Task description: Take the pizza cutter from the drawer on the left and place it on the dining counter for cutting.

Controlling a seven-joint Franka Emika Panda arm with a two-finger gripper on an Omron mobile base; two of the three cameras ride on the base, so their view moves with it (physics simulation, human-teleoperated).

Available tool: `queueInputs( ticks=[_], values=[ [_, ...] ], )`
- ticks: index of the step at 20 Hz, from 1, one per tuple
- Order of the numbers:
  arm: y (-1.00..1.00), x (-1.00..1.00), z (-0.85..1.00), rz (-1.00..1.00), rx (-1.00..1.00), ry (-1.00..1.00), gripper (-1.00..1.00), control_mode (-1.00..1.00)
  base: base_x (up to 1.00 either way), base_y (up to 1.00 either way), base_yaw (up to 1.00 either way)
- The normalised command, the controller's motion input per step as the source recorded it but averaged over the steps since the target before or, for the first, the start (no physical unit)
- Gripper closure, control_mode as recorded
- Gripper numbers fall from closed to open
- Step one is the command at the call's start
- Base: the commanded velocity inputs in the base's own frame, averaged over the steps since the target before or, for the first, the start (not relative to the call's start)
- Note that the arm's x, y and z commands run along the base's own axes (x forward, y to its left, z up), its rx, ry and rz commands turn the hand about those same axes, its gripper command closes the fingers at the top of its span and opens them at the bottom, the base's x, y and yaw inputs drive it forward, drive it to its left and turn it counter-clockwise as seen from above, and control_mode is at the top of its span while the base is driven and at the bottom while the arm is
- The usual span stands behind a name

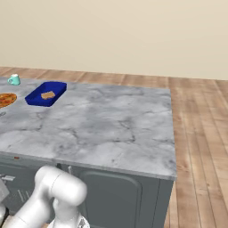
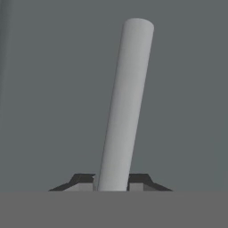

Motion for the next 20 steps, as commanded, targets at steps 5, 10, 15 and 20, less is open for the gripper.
queueInputs(
  ticks=[5, 10, 15, 20],
  values=[
    [0.03, -0.86, 0.00, -0.04, 0.00, 0.00, 1.00, -1.00, 0.00, 0.00, 0.00],
    [0.02, -0.83, 0.00, -0.04, 0.00, 0.00, 1.00, -1.00, 0.00, 0.00, 0.00],
    [0.03, -0.71, 0.00, -0.02, 0.00, 0.00, 1.00, -1.00, 0.00, 0.00, 0.00],
    [0.04, -0.70, 0.00, -0.01, 0.00, 0.00, 1.00, -1.00, 0.00, 0.00, 0.00]
  ],
)
